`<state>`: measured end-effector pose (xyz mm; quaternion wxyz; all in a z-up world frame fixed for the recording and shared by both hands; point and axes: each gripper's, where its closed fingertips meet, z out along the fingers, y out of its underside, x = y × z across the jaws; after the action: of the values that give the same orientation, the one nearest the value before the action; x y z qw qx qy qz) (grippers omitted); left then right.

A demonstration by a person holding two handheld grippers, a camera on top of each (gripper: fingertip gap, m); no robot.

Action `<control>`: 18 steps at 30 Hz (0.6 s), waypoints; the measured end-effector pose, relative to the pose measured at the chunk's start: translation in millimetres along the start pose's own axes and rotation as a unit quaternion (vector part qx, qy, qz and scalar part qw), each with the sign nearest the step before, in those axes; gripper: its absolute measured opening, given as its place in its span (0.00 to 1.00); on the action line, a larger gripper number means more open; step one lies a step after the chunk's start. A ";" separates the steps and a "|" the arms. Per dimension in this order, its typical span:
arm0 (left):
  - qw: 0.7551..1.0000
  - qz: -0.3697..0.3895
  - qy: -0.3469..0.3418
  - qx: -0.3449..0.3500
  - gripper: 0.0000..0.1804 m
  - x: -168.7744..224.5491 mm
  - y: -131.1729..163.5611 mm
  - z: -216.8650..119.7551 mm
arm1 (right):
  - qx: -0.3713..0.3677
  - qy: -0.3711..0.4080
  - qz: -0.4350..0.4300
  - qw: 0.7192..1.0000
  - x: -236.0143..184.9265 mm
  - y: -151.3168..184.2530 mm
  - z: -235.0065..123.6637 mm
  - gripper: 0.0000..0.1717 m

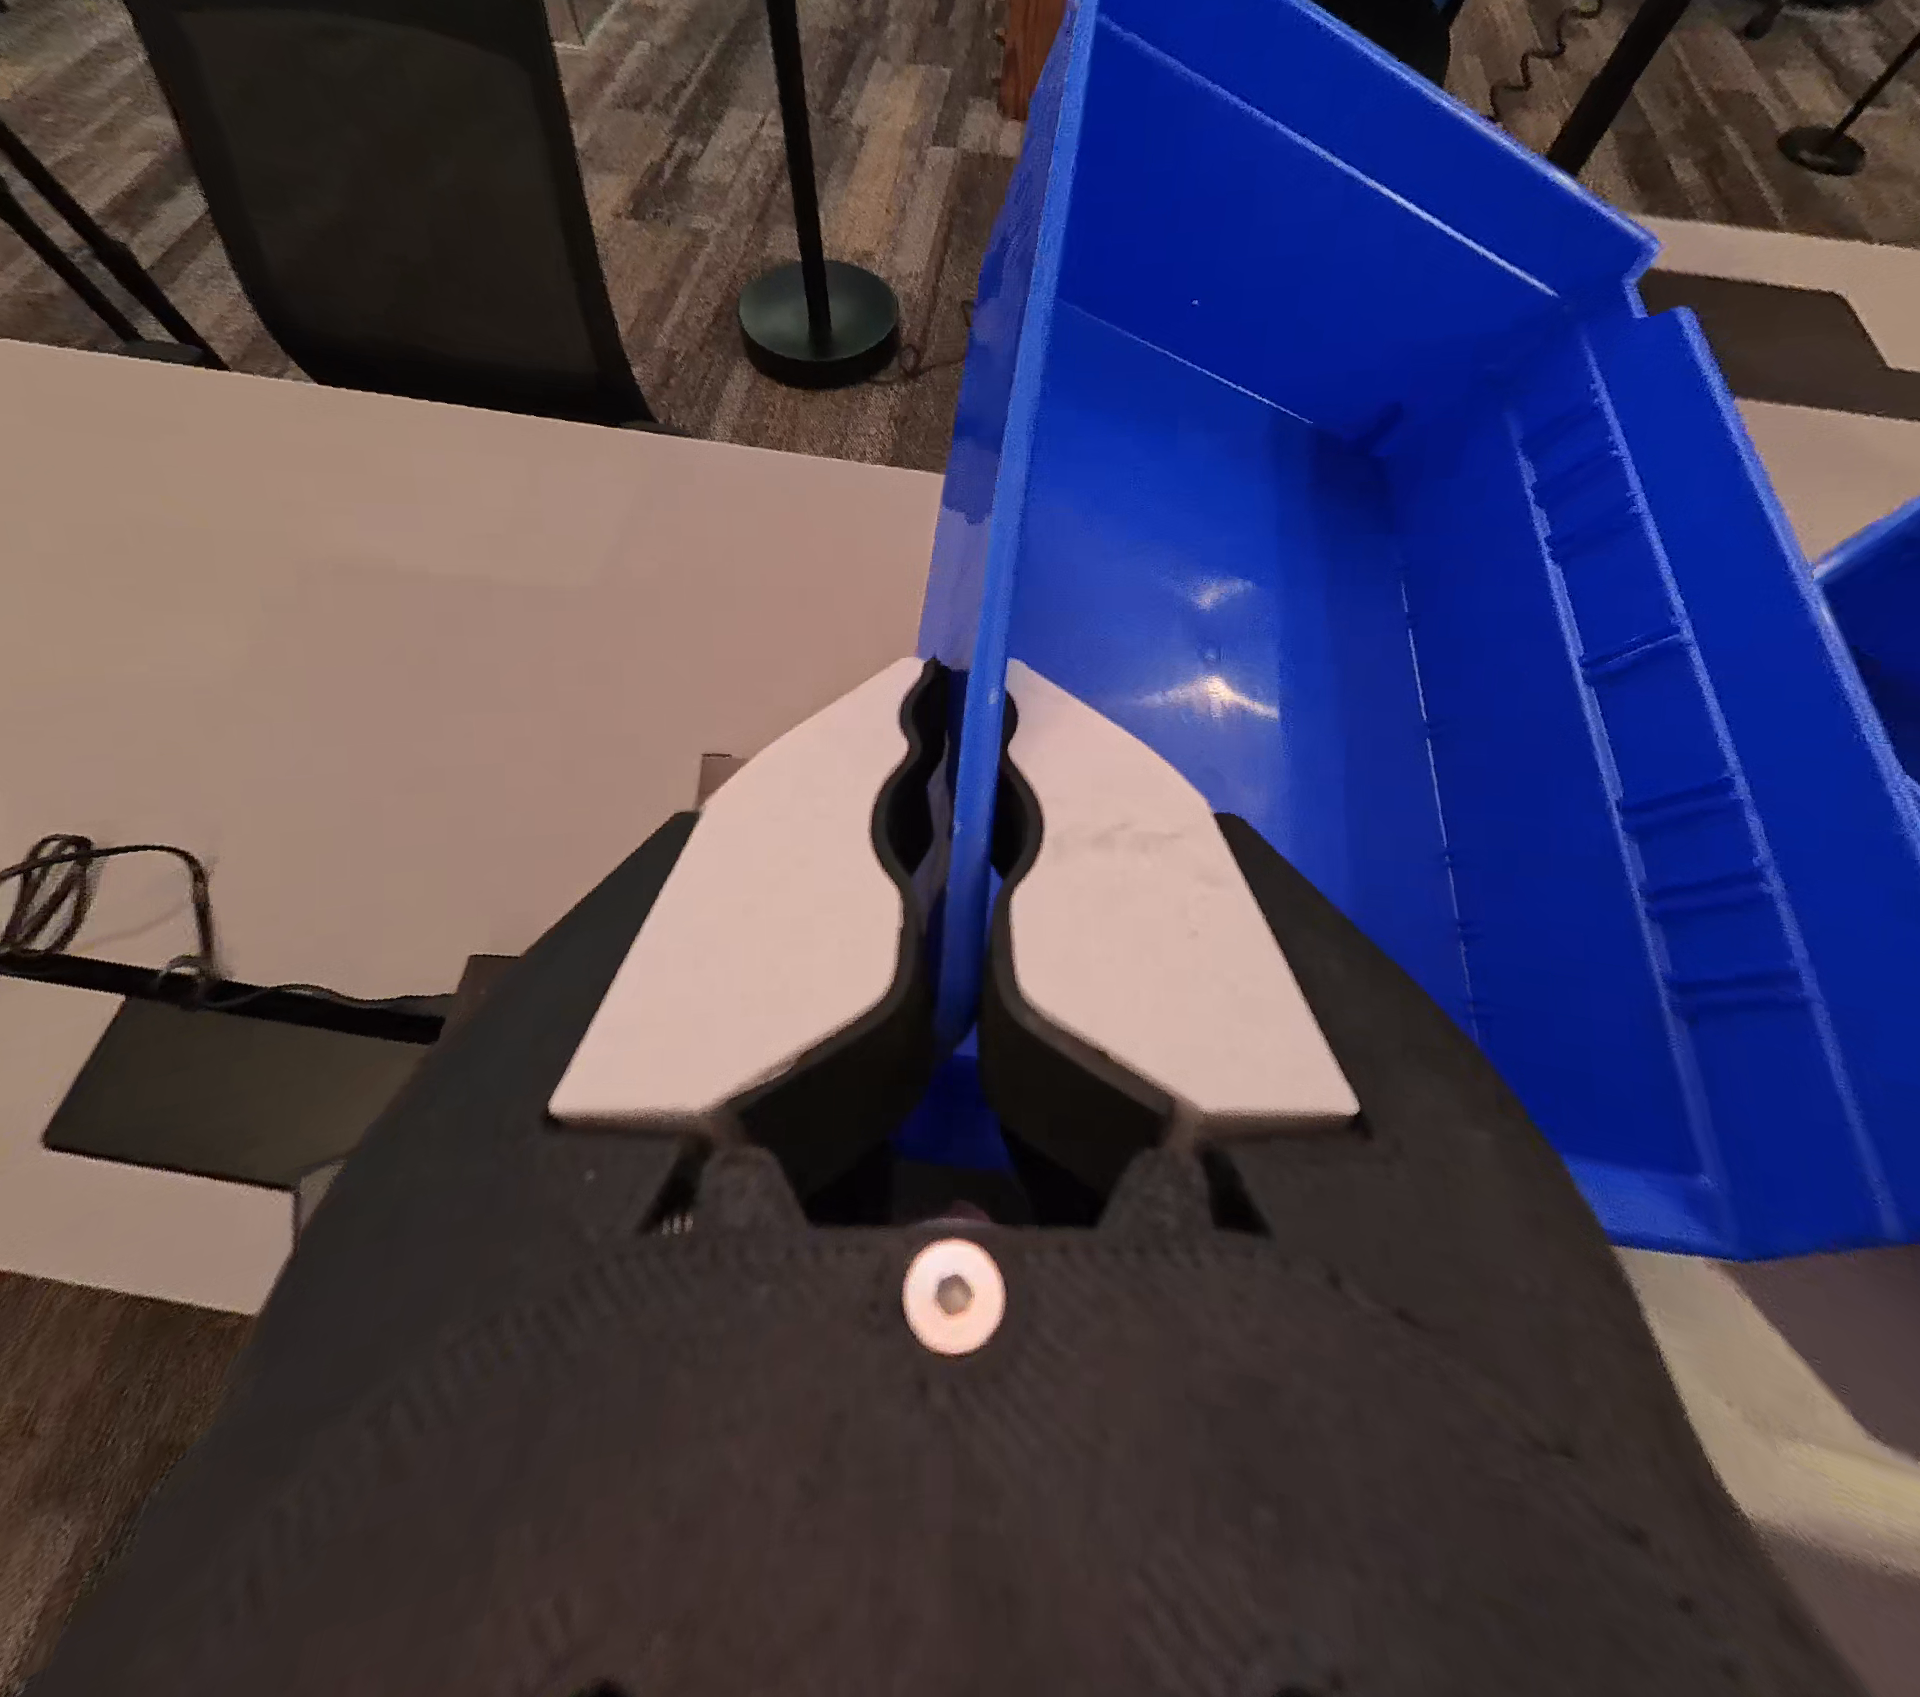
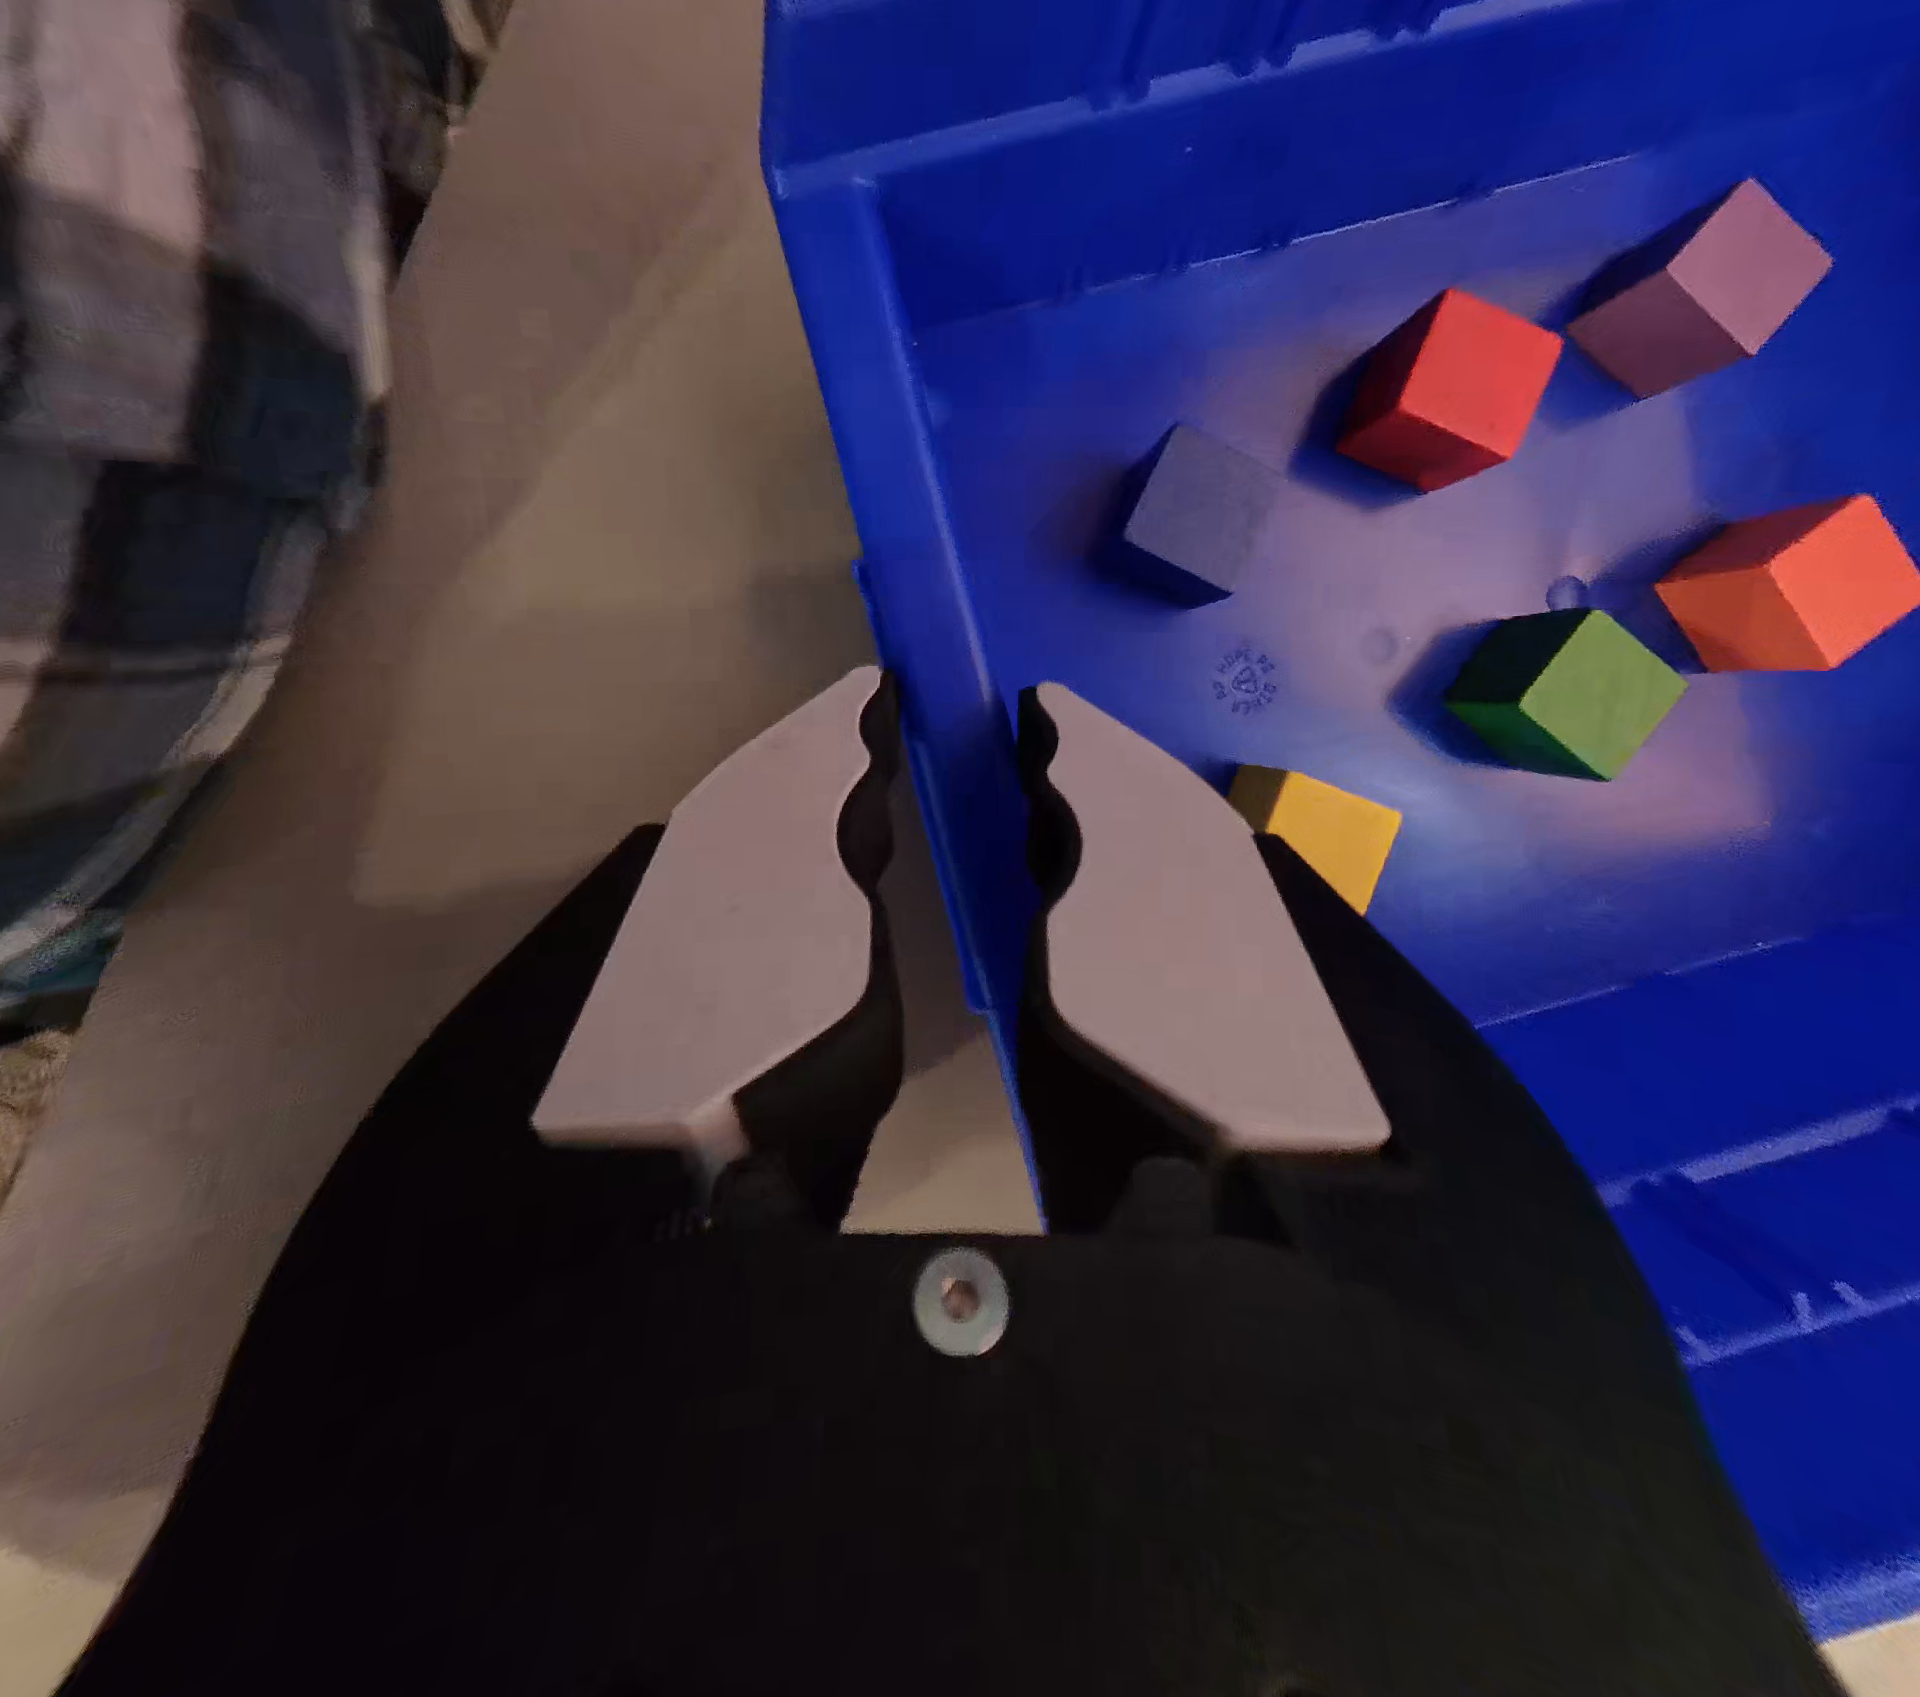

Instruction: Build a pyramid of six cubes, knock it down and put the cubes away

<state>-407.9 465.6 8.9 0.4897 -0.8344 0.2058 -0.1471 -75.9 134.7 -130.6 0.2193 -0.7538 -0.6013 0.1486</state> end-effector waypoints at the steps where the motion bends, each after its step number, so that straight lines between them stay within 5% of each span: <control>1: 1.000 -0.001 -0.004 0.005 0.03 -3.4 -3.3 -5.9 | 0.001 0.003 0.009 1.000 9.3 -5.3 3.6 0.13; 18: 0.997 -0.021 -0.050 0.054 0.03 -51.0 -29.7 -92.4 | -0.011 0.135 0.241 0.961 242.1 -102.4 73.1 0.13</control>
<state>-487.7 433.5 76.8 0.5408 -0.8170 0.1553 -0.1265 -141.3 399.6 -131.7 0.2474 -0.8920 -0.3680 0.0872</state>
